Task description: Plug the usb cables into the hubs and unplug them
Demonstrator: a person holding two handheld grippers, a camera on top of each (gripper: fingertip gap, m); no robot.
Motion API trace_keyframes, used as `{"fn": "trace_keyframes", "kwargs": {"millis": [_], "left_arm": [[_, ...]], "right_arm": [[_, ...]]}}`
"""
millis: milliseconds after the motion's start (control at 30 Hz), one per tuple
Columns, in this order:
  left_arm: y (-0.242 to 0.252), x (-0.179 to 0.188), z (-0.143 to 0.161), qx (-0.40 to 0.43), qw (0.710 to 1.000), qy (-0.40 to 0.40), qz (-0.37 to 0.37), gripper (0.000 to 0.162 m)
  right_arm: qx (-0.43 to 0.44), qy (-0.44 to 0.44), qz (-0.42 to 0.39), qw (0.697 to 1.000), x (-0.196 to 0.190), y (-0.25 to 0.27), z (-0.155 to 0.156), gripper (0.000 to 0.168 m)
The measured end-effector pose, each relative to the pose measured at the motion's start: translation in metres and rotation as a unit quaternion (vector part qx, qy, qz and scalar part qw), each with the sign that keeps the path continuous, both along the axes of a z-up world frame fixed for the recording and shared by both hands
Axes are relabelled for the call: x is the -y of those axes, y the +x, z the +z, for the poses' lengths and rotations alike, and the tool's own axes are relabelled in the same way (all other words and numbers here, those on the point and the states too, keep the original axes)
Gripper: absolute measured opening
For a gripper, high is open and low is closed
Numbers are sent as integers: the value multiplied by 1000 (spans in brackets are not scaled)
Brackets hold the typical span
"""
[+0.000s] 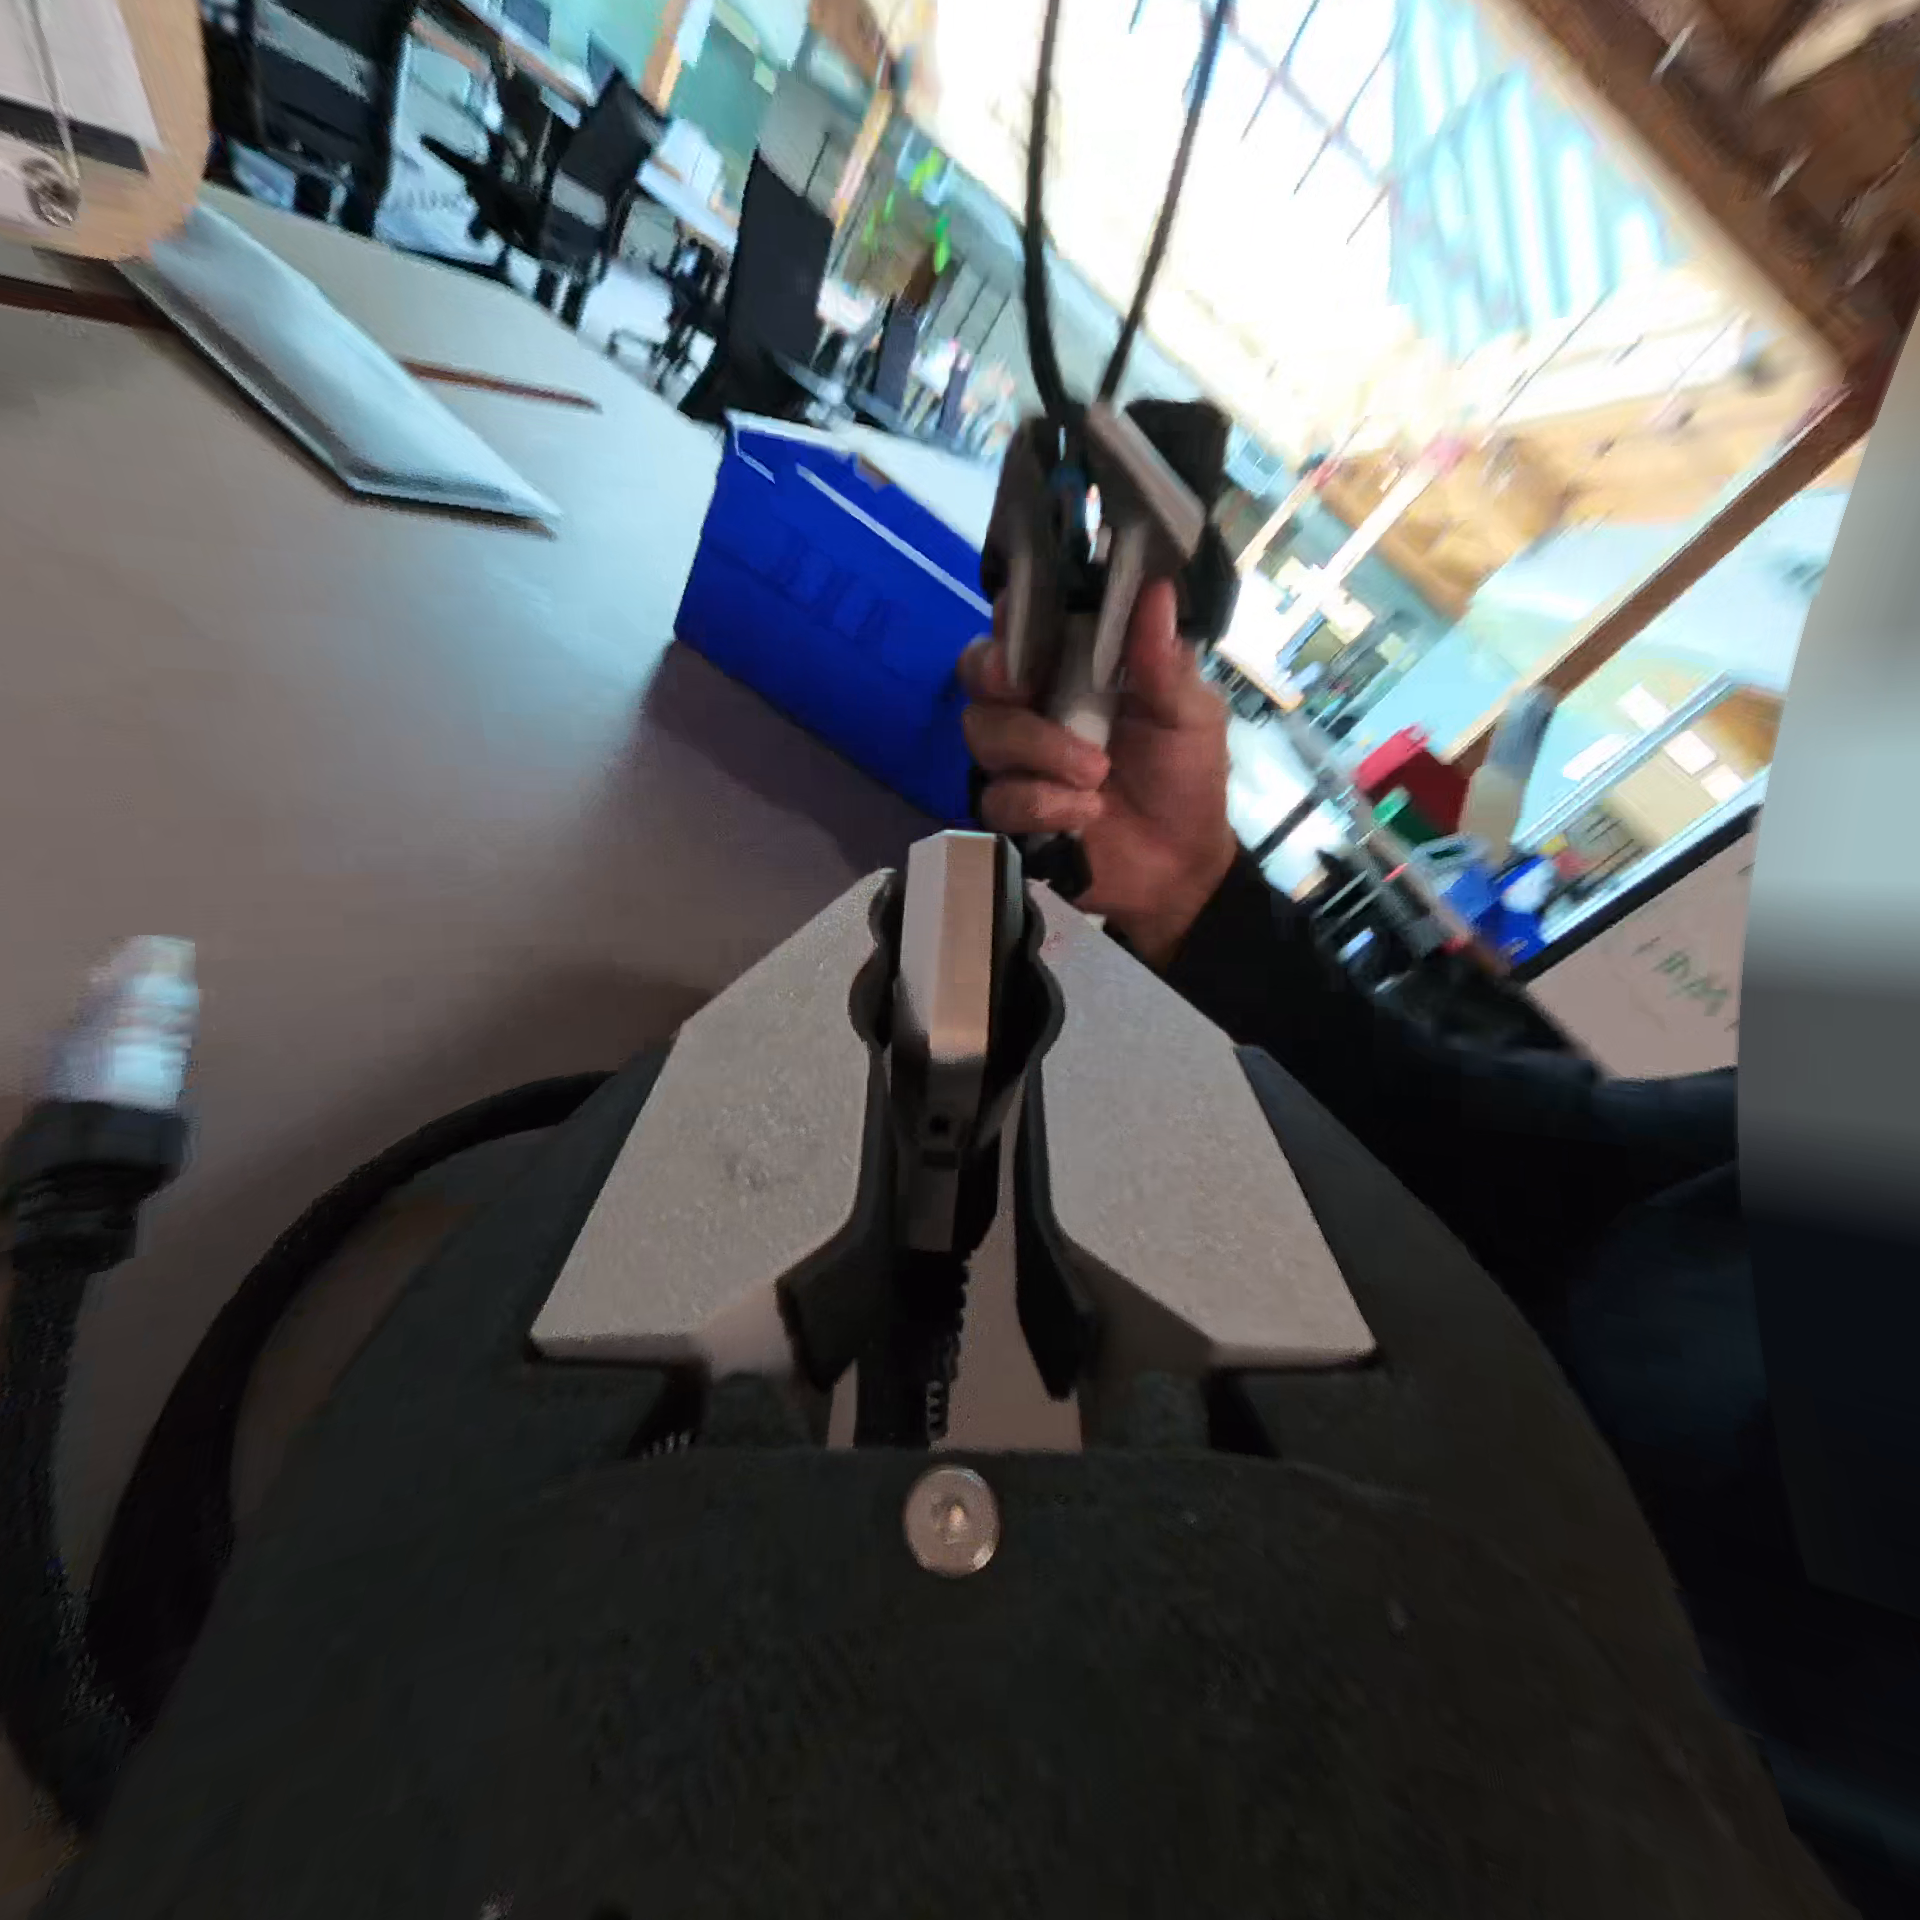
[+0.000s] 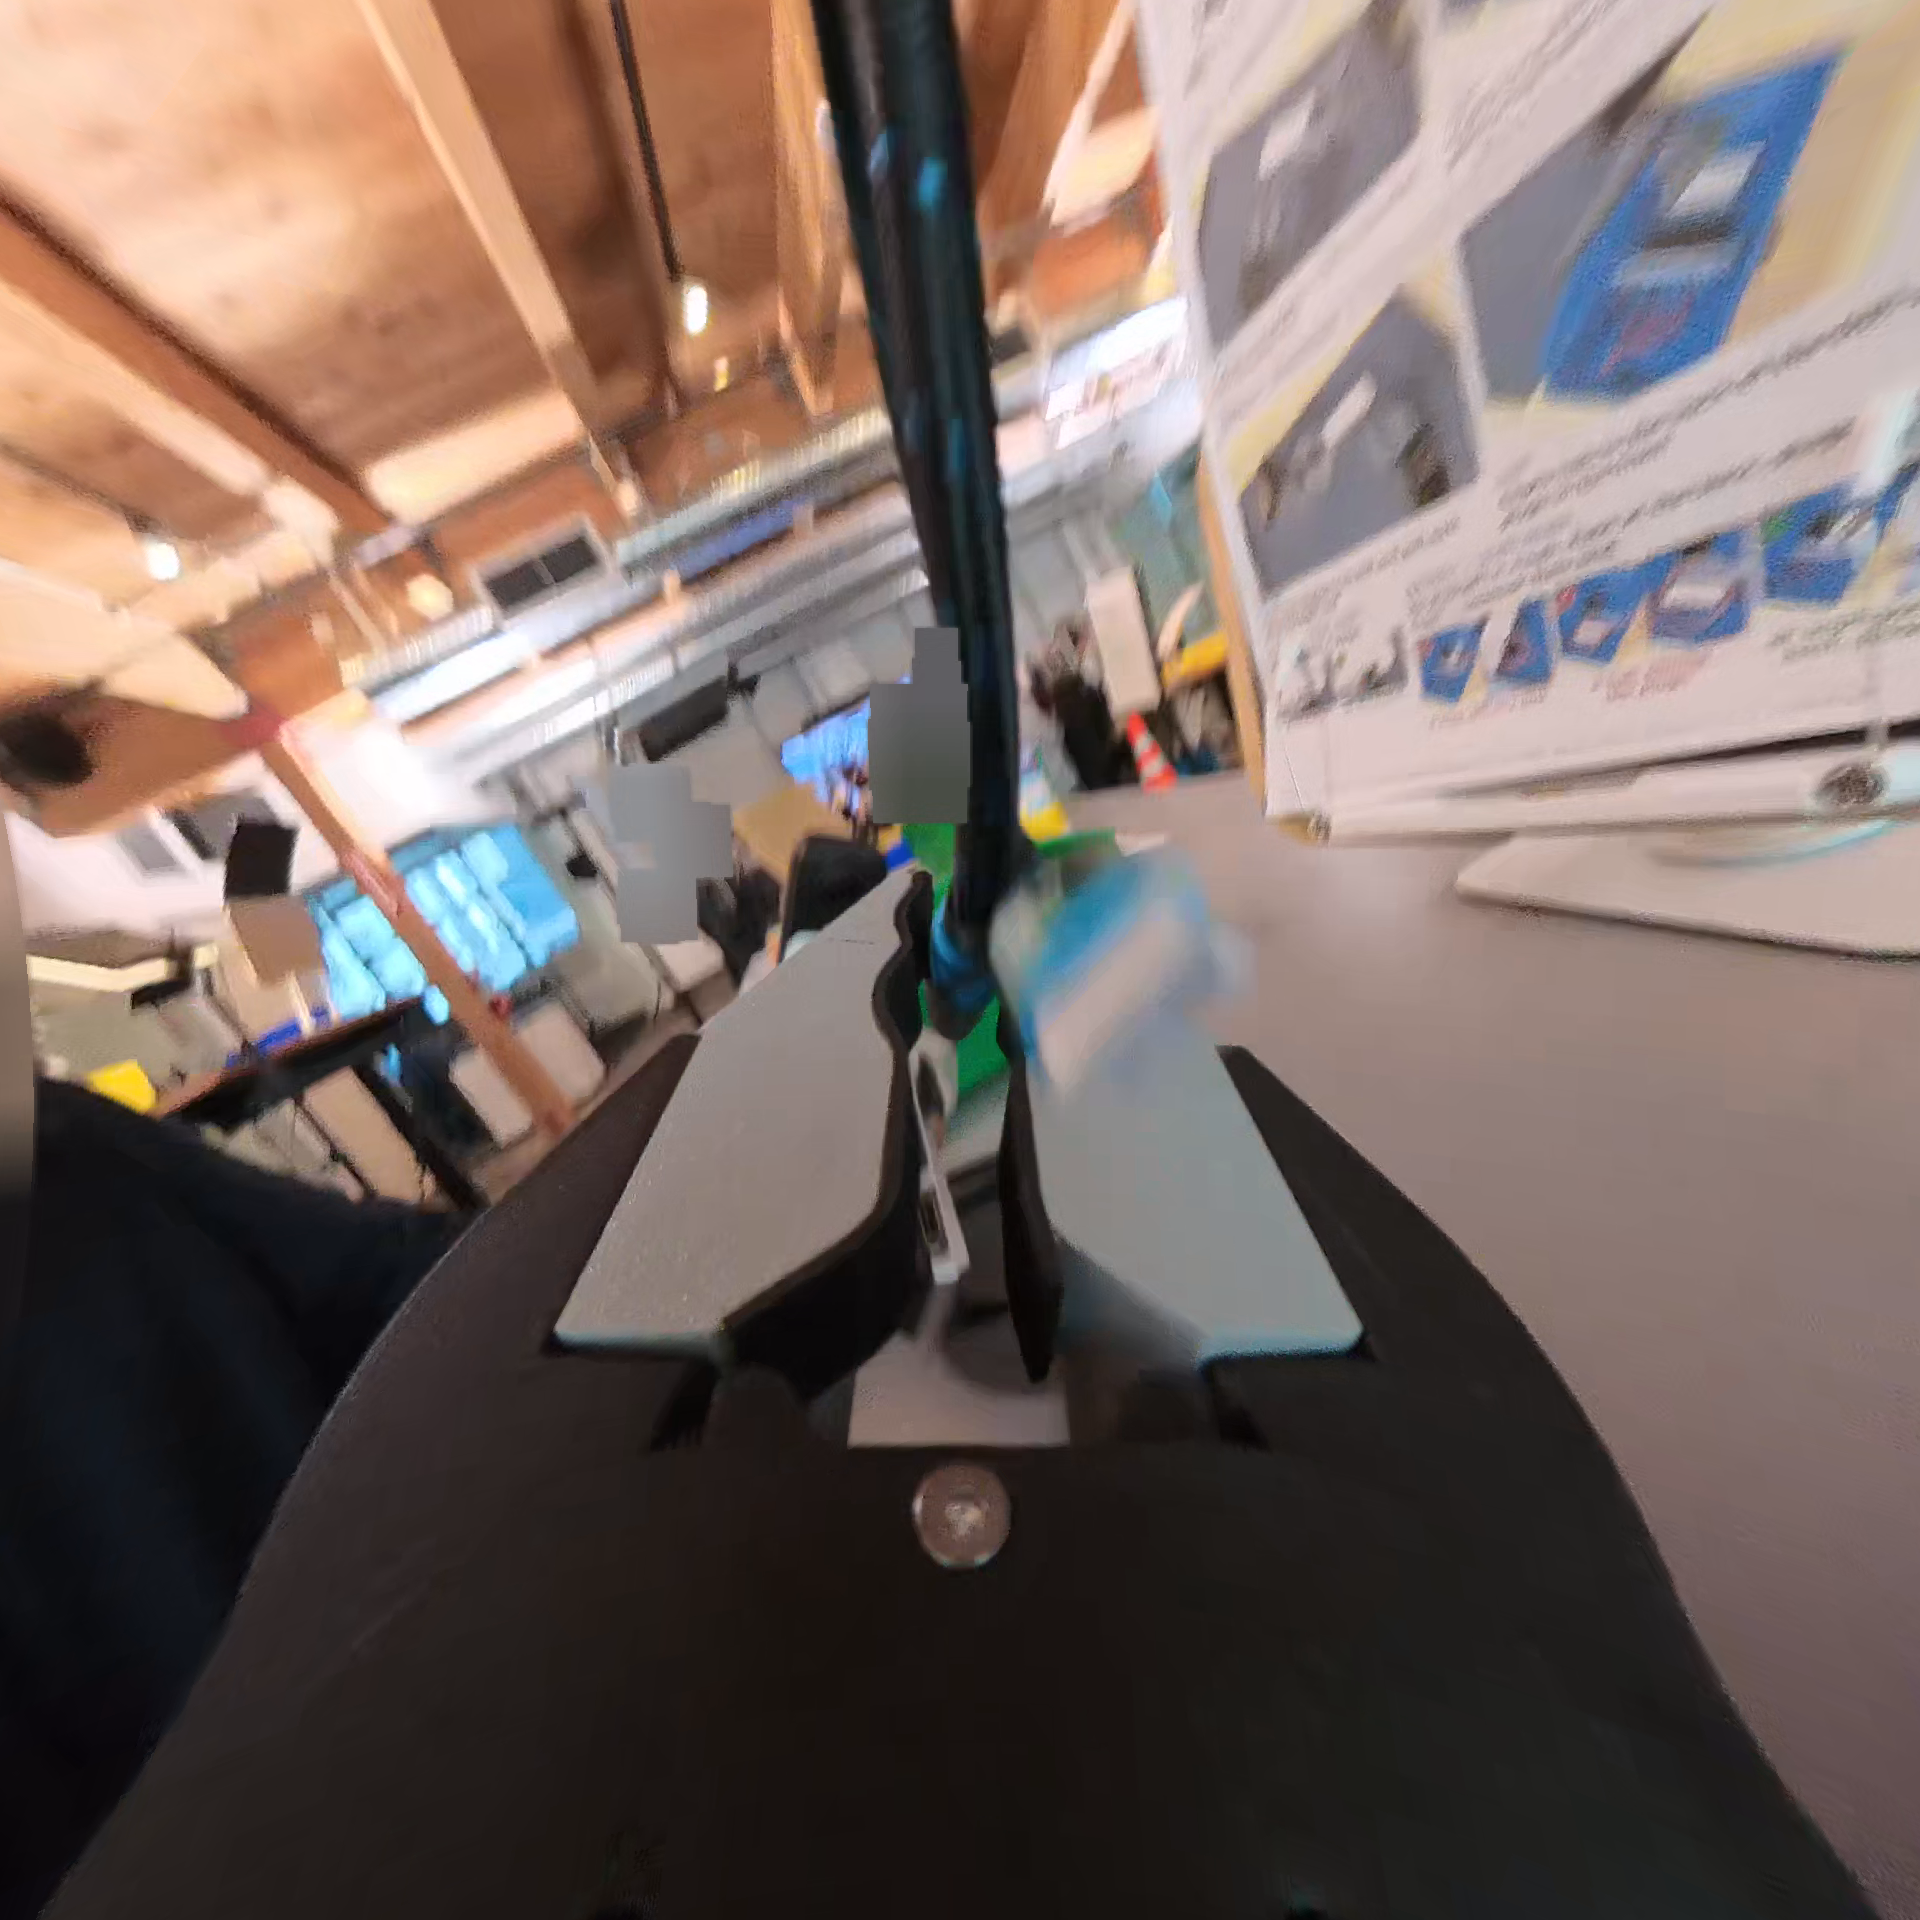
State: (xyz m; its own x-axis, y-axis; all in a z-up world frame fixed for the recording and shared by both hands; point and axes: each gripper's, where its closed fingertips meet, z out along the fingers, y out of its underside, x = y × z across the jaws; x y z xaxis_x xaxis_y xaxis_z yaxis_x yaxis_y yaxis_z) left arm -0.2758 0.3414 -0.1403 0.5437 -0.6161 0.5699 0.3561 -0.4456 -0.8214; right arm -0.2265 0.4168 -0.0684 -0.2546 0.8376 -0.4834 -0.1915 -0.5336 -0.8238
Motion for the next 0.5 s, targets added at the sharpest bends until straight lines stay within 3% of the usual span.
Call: {"fn": "trace_keyframes", "kwargs": {"millis": [67, 200, 367, 500], "left_arm": [[2, -3, 7, 40, 999, -7, -15, 18], [17, -2, -4, -17, 999, -6, -32, 18], [20, 5, -4, -24, 999, -3, -47, 18], [24, 7, -9, -38, 998, -7, -56, 18]], "right_arm": [[36, 24, 14, 999, 12, -10, -14, 7], [76, 70, 52, 993, 43, -35, -23, 7], [115, 85, 107, 984, 72, -51, -35, 7], [157, 147, 90, 972, 87, -51, -25, 7]]}}
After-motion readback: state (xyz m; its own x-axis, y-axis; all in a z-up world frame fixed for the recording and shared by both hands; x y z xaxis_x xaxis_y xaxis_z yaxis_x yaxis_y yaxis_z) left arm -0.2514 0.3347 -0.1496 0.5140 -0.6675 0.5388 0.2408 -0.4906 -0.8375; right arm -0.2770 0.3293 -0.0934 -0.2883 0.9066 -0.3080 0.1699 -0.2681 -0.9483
